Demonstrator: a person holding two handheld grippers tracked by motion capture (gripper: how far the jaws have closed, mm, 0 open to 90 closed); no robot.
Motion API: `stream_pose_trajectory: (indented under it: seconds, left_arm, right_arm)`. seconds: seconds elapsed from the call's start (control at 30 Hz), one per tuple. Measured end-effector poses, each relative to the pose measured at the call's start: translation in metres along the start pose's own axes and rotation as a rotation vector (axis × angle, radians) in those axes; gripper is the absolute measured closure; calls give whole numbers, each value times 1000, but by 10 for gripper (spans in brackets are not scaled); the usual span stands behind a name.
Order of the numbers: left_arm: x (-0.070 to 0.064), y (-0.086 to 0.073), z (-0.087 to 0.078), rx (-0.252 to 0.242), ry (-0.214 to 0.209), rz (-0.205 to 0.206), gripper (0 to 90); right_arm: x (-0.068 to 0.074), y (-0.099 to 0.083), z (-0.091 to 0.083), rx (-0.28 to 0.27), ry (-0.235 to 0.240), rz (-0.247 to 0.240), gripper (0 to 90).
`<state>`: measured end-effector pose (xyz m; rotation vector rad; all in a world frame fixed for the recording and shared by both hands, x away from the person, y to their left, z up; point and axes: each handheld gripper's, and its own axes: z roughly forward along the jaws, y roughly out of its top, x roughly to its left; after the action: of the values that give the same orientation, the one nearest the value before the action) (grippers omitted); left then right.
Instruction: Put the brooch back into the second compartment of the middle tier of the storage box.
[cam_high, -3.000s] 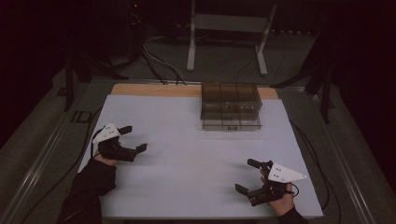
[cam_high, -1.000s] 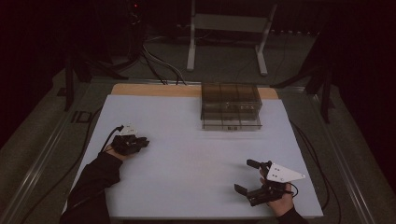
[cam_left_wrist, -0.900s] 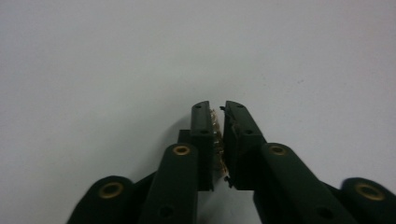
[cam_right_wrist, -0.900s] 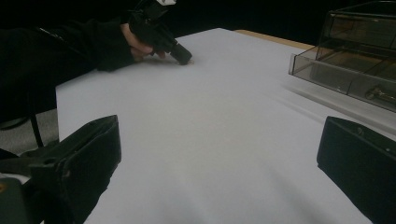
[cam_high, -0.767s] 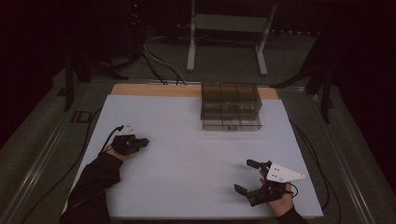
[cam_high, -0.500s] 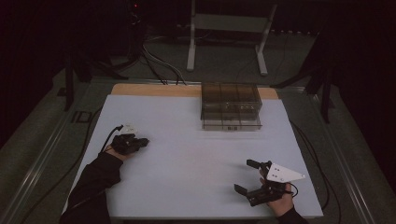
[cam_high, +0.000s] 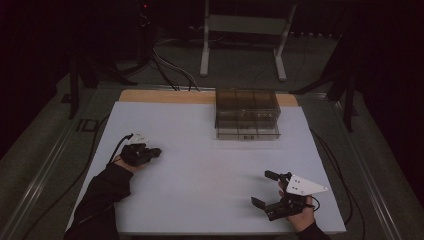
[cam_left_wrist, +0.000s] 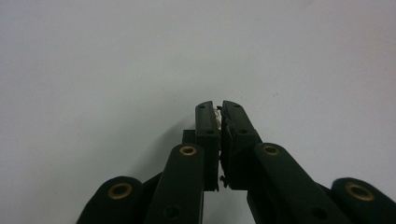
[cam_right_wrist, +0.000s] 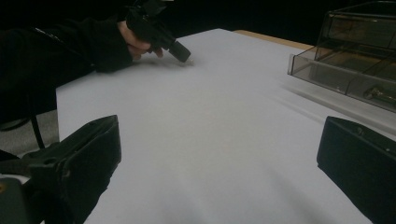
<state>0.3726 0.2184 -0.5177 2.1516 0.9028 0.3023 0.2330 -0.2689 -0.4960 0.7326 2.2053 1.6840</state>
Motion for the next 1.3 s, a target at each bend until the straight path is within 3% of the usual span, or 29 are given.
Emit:
stream_pose_trajectory:
  seconds: [0.13, 0.57, 1.3]
  left_arm:
    - [-1, 2, -1, -8, -9, -10, 873]
    - [-12, 12, -3, -18, -65, 10, 873]
    - [-31, 52, -7, -29, -147, 76, 873]
  right_arm:
    - [0, 0, 0, 3, 0, 1, 0]
    - [0, 0, 1, 0, 1, 5, 0]
    - [-1, 0, 0, -2, 3, 9, 0]
